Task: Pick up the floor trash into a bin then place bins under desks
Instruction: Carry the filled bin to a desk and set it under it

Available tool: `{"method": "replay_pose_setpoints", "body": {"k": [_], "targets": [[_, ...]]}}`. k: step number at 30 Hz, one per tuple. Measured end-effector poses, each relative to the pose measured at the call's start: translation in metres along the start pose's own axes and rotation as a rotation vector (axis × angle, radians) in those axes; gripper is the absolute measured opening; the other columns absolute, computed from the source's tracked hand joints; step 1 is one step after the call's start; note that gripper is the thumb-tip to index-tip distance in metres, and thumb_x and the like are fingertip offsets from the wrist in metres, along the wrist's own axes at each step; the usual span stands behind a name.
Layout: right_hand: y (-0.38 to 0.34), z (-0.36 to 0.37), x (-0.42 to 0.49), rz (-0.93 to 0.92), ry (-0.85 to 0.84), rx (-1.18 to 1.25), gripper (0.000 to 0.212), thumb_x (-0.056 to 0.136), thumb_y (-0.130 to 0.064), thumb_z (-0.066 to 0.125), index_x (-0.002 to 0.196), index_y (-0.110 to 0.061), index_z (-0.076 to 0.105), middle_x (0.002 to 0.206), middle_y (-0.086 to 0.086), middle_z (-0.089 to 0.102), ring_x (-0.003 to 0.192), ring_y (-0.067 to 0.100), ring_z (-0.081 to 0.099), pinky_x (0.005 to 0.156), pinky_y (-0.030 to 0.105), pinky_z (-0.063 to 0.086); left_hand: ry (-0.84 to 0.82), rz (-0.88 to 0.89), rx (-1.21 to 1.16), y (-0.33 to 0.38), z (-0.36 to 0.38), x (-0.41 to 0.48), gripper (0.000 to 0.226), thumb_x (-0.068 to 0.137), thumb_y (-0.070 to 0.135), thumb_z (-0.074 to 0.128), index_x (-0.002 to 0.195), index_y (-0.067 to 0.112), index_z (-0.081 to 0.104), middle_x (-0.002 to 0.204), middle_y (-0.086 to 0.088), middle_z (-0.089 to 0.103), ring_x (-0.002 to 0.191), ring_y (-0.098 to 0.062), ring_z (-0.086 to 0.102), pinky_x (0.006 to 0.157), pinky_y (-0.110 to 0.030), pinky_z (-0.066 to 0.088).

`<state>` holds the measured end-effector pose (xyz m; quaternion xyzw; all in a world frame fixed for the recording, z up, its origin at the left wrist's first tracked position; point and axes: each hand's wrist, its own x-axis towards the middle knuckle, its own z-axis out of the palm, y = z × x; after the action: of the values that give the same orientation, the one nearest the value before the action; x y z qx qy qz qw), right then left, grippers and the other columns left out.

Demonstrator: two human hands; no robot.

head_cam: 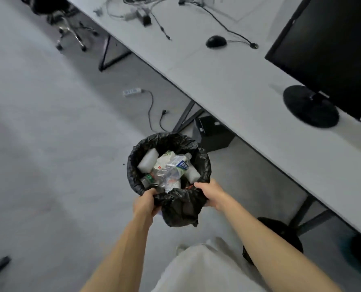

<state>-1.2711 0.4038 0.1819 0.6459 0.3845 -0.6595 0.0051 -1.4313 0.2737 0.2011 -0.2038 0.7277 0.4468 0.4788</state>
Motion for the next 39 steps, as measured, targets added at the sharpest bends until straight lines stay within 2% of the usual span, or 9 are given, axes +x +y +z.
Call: {"method": "replay_pose_setpoints", "body": {"k": [3, 7, 12, 15, 20, 24, 30, 34, 39], "targets": [[-0.044, 0.048, -0.011, -0.096, 0.001, -0.014, 0.020, 0.085, -0.011, 0.065, 0.103, -0.011, 0.056, 0.102, 0.011, 0.064, 0.092, 0.026, 0.065, 0.054, 0.035, 0.057, -0.025, 0.064, 0.008, 0.047, -0.043, 0.001, 0.011, 0.084, 0.014, 0.064, 0.091, 0.008, 0.059, 0.078, -0.008, 0.064, 0.065, -0.020, 0.063, 0.060, -0.030, 0.056], [-0.096, 0.111, 0.019, -0.183, -0.034, -0.037, 0.053, 0.065, -0.017, 0.064, 0.115, -0.008, 0.050, 0.117, 0.015, 0.060, 0.097, 0.033, 0.065, 0.053, 0.043, 0.060, -0.114, 0.107, 0.134, 0.106, -0.093, 0.026, 0.017, 0.088, 0.023, 0.065, 0.098, 0.010, 0.063, 0.087, -0.004, 0.068, 0.080, -0.021, 0.067, 0.078, -0.035, 0.054], [-0.200, 0.198, 0.055, -0.236, -0.074, -0.110, 0.035, 0.081, -0.010, 0.062, 0.111, -0.008, 0.043, 0.108, 0.012, 0.053, 0.097, 0.028, 0.061, 0.052, 0.037, 0.059, -0.005, 0.141, 0.099, 0.205, -0.133, 0.096, 0.036, 0.087, 0.041, 0.069, 0.110, 0.015, 0.063, 0.104, -0.004, 0.071, 0.091, -0.023, 0.068, 0.072, -0.032, 0.053], [-0.237, 0.224, 0.065, -0.231, -0.094, -0.162, 0.040, 0.082, -0.009, 0.060, 0.117, -0.007, 0.041, 0.112, 0.014, 0.052, 0.098, 0.029, 0.060, 0.054, 0.040, 0.061, 0.056, 0.112, 0.089, 0.240, -0.144, 0.107, 0.042, 0.087, 0.046, 0.068, 0.113, 0.014, 0.060, 0.109, -0.005, 0.070, 0.088, -0.025, 0.067, 0.069, -0.032, 0.051], [-0.353, 0.303, 0.098, -0.245, -0.156, -0.295, 0.039, 0.083, -0.009, 0.060, 0.118, -0.008, 0.040, 0.115, 0.014, 0.051, 0.099, 0.030, 0.060, 0.059, 0.047, 0.062, 0.140, 0.082, -0.002, 0.347, -0.175, 0.154, 0.039, 0.089, 0.036, 0.069, 0.115, 0.007, 0.061, 0.098, -0.006, 0.071, 0.084, -0.026, 0.069, 0.076, -0.034, 0.054], [-0.429, 0.364, 0.126, -0.263, -0.194, -0.351, 0.040, 0.084, -0.007, 0.059, 0.119, -0.008, 0.040, 0.115, 0.013, 0.051, 0.100, 0.030, 0.061, 0.059, 0.047, 0.062, 0.131, 0.073, -0.074, 0.419, -0.197, 0.193, 0.034, 0.089, 0.034, 0.070, 0.111, 0.009, 0.063, 0.099, -0.006, 0.071, 0.083, -0.026, 0.069, 0.080, -0.035, 0.055], [-0.533, 0.460, 0.177, -0.253, -0.208, -0.458, 0.034, 0.087, -0.009, 0.056, 0.116, -0.013, 0.039, 0.112, 0.010, 0.052, 0.094, 0.028, 0.064, 0.060, 0.040, 0.062, 0.129, 0.060, -0.181, 0.524, -0.227, 0.280, 0.031, 0.085, 0.027, 0.073, 0.104, 0.005, 0.067, 0.100, -0.012, 0.074, 0.080, -0.028, 0.072, 0.066, -0.032, 0.057], [-0.606, 0.528, 0.206, -0.265, -0.210, -0.438, 0.028, 0.082, -0.009, 0.060, 0.109, -0.008, 0.053, 0.107, 0.015, 0.065, 0.092, 0.028, 0.069, 0.070, 0.047, 0.062, 0.158, 0.101, -0.296, 0.622, -0.251, 0.338, 0.020, 0.082, 0.013, 0.071, 0.095, 0.000, 0.064, 0.095, -0.016, 0.069, 0.076, -0.031, 0.070, 0.069, -0.038, 0.060], [-0.697, 0.587, 0.235, -0.354, -0.259, -0.609, 0.035, 0.083, -0.036, 0.069, 0.111, -0.017, 0.059, 0.106, 0.004, 0.069, 0.092, 0.017, 0.067, 0.080, 0.037, 0.059, 0.230, 0.109, -0.321, 0.741, -0.275, 0.391, 0.024, 0.078, 0.007, 0.069, 0.099, -0.004, 0.063, 0.096, -0.018, 0.069, 0.086, -0.032, 0.070, 0.063, -0.036, 0.060]]}}
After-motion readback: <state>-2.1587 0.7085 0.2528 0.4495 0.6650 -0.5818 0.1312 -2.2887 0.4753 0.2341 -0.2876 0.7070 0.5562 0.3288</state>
